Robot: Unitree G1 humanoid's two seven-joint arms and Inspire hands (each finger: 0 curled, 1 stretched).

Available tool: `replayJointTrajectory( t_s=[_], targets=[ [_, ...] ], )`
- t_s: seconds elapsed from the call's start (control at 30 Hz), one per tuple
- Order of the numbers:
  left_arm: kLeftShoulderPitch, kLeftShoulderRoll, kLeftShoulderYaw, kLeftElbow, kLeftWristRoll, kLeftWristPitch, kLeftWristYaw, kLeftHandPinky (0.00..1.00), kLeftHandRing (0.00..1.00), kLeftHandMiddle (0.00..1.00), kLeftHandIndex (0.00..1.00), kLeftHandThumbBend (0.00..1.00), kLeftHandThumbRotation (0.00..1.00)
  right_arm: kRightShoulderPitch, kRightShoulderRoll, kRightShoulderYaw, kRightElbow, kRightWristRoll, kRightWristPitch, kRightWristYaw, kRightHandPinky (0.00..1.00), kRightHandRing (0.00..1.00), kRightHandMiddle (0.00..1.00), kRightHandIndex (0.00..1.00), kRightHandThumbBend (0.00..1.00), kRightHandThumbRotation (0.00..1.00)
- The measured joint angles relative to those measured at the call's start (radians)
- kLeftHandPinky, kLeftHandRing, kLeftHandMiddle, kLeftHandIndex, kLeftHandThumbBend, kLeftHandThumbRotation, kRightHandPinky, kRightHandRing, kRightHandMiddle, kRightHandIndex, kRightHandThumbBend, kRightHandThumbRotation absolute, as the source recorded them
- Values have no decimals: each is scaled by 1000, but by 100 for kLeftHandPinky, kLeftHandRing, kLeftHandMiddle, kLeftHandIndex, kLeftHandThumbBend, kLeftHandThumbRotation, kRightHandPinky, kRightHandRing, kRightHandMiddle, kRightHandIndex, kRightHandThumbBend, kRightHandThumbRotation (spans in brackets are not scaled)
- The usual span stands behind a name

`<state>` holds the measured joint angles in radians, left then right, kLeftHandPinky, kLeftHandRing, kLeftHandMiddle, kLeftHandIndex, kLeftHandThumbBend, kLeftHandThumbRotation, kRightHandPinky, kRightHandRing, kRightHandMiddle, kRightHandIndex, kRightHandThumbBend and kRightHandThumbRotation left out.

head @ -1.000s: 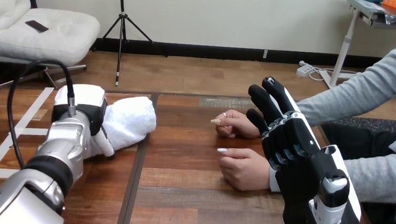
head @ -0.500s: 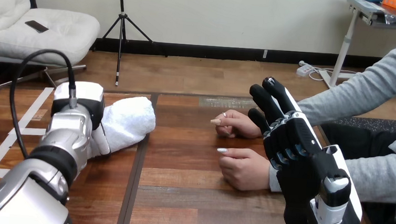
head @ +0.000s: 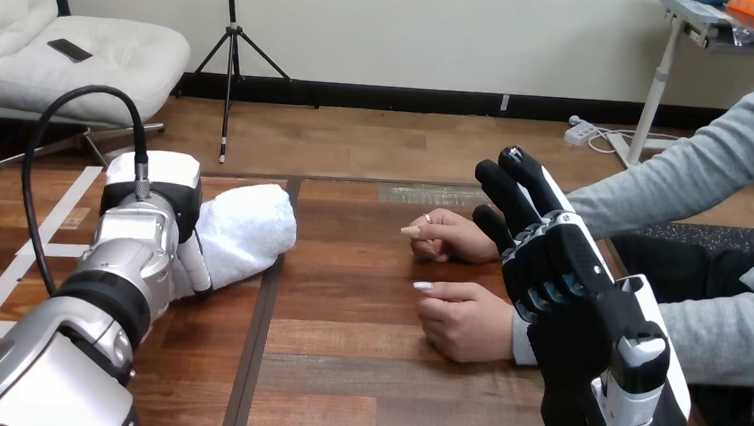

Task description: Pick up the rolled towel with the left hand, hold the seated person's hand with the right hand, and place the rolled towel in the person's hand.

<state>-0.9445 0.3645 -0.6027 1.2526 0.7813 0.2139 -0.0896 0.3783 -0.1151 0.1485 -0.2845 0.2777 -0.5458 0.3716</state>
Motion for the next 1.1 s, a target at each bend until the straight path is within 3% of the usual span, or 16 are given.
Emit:
replayJointTrajectory(
  t_s=[0.07,0.3,0.8,1.1],
  targets=[
    [0,-1,3,0,-7,4,0,39,54,62,61,92,9,0,0,0,-1,0,0,1,100,99,94,94,92,100],
    [-7,-2,25,0,-32,17,3,34,47,57,59,92,6,0,-1,0,-1,2,0,3,100,100,94,94,92,100],
    [-13,-2,33,0,-48,17,4,34,47,58,57,91,2,0,-1,0,-4,4,0,9,100,100,94,94,92,100],
    [-14,-2,32,0,-52,27,-4,35,49,59,58,93,9,0,-1,-1,-9,5,0,10,100,100,94,94,92,100]
  ],
)
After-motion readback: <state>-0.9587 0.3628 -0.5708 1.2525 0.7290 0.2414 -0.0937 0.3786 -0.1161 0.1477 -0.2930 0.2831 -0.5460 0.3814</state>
